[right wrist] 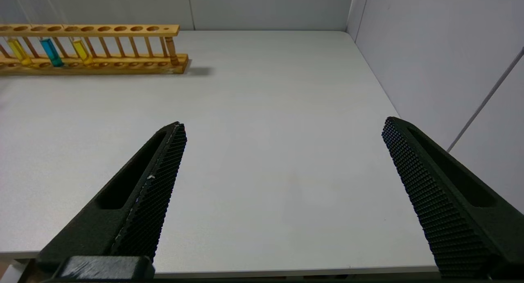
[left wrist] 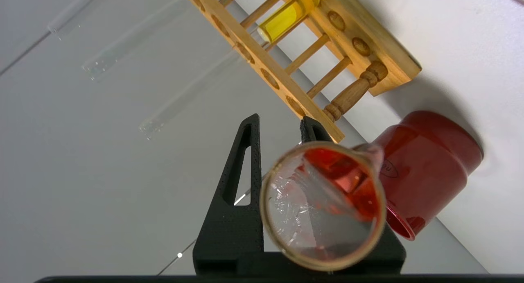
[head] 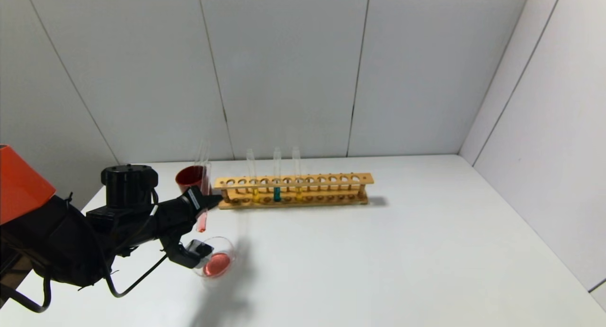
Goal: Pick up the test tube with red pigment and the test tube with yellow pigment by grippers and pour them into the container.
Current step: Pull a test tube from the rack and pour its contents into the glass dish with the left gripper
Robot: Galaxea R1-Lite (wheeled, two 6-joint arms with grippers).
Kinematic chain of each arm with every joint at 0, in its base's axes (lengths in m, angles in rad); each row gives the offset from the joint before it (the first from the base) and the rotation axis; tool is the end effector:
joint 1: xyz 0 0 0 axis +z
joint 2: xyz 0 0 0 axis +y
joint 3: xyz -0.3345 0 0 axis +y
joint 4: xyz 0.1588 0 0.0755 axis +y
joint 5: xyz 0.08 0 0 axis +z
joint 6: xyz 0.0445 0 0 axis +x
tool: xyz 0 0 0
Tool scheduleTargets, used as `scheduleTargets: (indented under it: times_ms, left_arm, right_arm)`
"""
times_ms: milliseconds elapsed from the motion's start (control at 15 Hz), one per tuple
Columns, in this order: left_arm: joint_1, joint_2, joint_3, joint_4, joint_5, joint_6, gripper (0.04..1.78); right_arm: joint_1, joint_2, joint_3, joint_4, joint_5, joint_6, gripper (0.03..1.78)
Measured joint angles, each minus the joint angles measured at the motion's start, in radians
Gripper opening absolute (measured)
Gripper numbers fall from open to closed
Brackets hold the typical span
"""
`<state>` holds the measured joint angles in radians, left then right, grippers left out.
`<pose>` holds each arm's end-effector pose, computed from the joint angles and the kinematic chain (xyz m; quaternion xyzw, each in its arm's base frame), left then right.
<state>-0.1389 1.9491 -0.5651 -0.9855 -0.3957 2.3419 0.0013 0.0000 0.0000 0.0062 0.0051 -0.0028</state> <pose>0.3332 -0.0639 0.1219 0.8610 -0.1621 -0.2816 0.3914 -0.0512 0.0002 0.0747 -0.0014 0.0031 0.0032 1.0000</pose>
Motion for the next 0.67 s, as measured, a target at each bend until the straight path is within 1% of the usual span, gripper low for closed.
scheduleTargets:
  times_ms: [200, 400, 667]
  left_arm:
    - [-0.024, -0.012, 0.017, -0.001, 0.032, 0.057, 0.37]
    - [-0.044, -0.023, 0.027, -0.011, 0.063, 0.072, 0.37]
    - [-0.051, -0.033, 0.057, -0.107, 0.086, 0.117, 0.37]
  right_arm:
    - [0.000, 0.000, 0.000, 0.000, 0.000, 0.000, 1.75]
    - [0.000, 0.000, 0.000, 0.000, 0.000, 0.000, 1.75]
    - [0.000, 0.000, 0.000, 0.000, 0.000, 0.000, 1.75]
